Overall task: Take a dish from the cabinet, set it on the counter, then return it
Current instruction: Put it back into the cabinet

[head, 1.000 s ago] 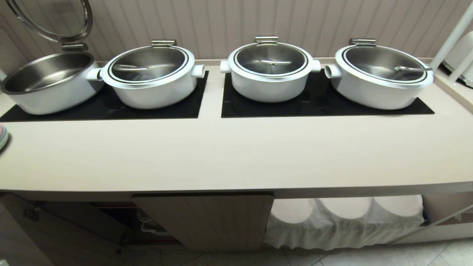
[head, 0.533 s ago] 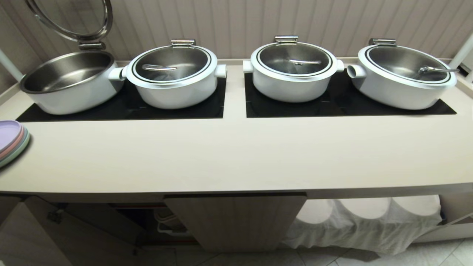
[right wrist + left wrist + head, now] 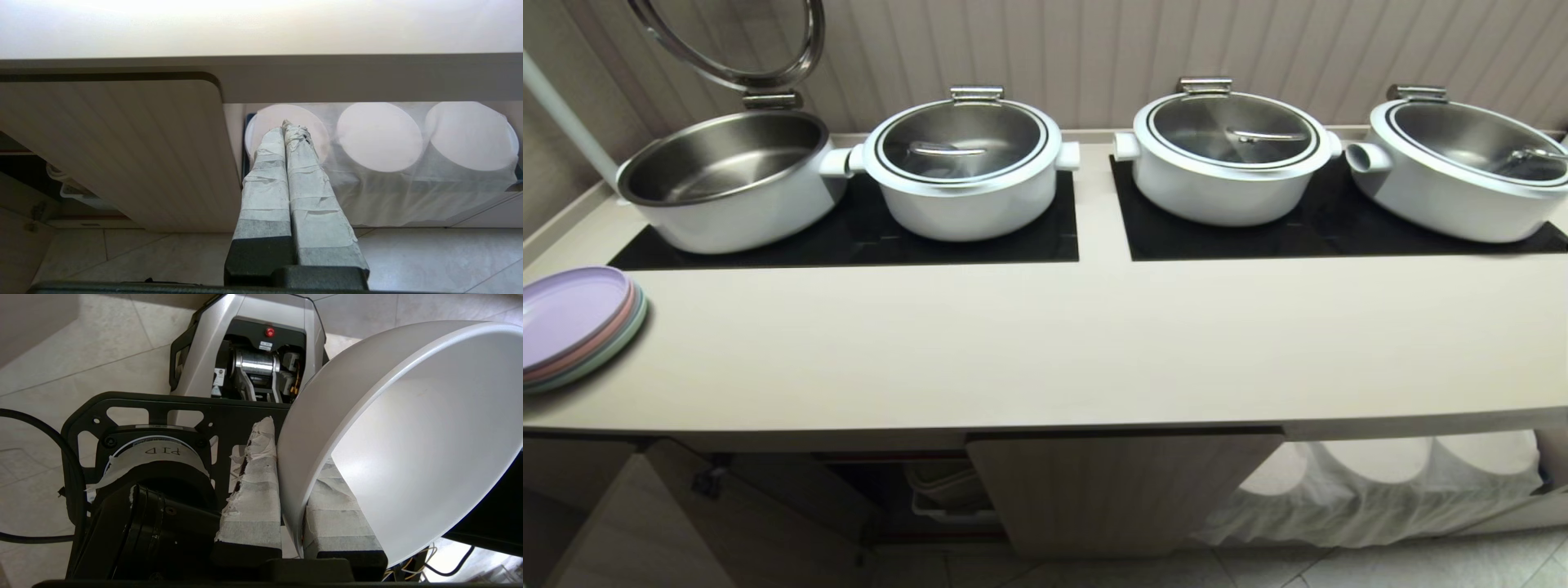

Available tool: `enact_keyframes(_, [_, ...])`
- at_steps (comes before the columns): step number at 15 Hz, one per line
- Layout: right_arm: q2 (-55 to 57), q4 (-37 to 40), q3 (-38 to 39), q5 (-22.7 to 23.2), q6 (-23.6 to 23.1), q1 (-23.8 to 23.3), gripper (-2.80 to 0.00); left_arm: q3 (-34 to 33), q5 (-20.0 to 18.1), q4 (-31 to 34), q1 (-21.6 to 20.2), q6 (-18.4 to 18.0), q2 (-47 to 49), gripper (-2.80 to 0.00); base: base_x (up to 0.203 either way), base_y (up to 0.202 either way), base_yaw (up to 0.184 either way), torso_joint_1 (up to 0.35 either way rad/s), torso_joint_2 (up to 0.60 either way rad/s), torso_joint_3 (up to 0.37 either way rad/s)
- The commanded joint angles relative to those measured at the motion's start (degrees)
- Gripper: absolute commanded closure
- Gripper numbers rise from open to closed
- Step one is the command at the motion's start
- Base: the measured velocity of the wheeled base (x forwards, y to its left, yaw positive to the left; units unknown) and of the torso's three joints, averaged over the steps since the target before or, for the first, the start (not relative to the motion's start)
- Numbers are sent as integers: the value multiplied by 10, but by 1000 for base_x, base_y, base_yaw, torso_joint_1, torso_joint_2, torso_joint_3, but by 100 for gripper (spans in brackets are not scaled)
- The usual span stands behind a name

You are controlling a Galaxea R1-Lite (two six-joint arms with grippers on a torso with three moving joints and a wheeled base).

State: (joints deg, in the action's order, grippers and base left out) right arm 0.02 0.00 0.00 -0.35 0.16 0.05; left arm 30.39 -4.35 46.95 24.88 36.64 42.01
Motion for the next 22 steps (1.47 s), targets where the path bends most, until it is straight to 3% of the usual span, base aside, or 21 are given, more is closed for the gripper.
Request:
enact_keyframes(1, [0,0,0,0,0,0,0,0,0,2,0,2,1,0,0,196,-2,-1,1,-2])
enact_keyframes(5, [0,0,0,0,0,0,0,-2,0,2,1,1,0,0,0,149,-1,2,1,2])
enact_keyframes(22, [0,0,0,0,0,0,0,-3,-2,2,1,0,-3,0,0,0,0,0,0,0])
